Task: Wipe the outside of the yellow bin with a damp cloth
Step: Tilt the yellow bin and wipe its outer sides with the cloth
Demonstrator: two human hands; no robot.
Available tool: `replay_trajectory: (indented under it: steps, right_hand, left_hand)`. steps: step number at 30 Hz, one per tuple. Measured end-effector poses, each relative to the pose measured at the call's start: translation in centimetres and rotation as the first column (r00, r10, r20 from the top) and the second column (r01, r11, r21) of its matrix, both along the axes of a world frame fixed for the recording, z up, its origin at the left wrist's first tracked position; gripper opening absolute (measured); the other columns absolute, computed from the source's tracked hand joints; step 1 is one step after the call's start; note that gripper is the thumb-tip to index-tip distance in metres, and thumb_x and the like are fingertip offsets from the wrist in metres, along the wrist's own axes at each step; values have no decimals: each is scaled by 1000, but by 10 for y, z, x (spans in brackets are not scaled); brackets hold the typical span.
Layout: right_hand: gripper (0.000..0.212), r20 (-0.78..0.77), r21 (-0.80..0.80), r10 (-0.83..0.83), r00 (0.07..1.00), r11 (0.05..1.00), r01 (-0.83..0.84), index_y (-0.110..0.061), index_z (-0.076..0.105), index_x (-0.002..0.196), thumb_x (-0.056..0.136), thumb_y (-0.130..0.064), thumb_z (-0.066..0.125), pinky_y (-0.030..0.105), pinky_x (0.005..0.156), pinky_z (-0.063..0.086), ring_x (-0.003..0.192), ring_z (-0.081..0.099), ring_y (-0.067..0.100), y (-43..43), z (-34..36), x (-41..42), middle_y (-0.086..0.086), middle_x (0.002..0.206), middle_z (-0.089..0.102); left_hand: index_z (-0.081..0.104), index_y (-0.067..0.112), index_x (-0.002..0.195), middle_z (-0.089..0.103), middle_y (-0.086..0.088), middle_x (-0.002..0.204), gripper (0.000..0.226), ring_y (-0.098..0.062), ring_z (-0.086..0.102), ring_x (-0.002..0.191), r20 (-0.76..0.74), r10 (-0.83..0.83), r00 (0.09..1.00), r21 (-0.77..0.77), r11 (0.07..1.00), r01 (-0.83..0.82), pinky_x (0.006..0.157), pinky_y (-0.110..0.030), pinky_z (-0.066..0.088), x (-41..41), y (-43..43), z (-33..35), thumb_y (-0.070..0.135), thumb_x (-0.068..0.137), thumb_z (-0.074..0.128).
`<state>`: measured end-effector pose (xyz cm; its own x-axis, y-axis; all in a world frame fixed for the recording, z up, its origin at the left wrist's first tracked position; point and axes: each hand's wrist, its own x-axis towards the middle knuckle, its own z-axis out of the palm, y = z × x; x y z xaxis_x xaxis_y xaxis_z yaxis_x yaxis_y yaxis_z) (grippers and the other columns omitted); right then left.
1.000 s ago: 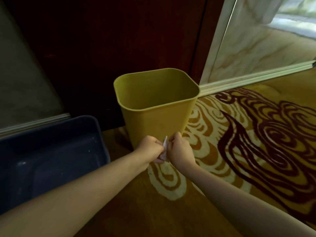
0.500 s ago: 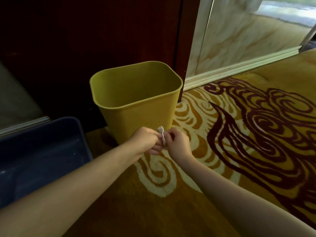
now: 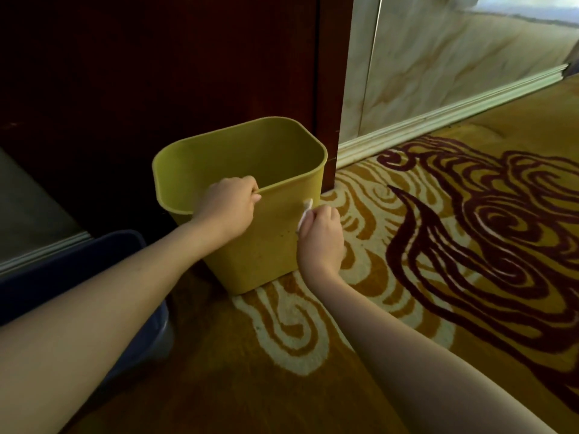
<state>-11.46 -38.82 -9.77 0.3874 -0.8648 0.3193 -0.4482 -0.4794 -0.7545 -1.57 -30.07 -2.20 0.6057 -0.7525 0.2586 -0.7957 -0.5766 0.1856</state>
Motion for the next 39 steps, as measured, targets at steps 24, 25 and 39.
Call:
replay_trajectory:
  steps: [24, 25, 39]
  right_hand:
    - [20, -128, -112, -66, 990, 992, 52, -8, 51, 109, 94, -12, 39, 34, 76, 46, 86, 54, 22, -33, -38, 0, 6, 96, 52]
    - [19, -162, -70, -83, 983, 995, 73, -8, 50, 109, 95, -13, 38, 36, 78, 50, 86, 55, 23, -37, -49, -9, 8, 98, 52]
    - [32, -88, -438, 273, 958, 853, -284, -1, 53, 106, 74, 2, 54, 38, 73, 47, 84, 53, 30, 45, 29, 56, 17, 97, 57]
  left_hand:
    - [47, 19, 64, 45, 7, 62, 30, -5, 41, 55, -285, 360, 888, -295, 849, -439, 47, -20, 27, 15, 7, 17, 23, 94, 45]
    - [49, 19, 68, 45, 7, 62, 27, -5, 40, 55, -292, 372, 881, -295, 842, -453, 47, -21, 26, 18, 10, 15, 23, 94, 44]
    - [64, 5, 105, 56, -6, 86, 29, -20, 51, 74, -349, 383, 855, -315, 812, -492, 59, -28, 36, 25, 22, 9, 23, 95, 44]
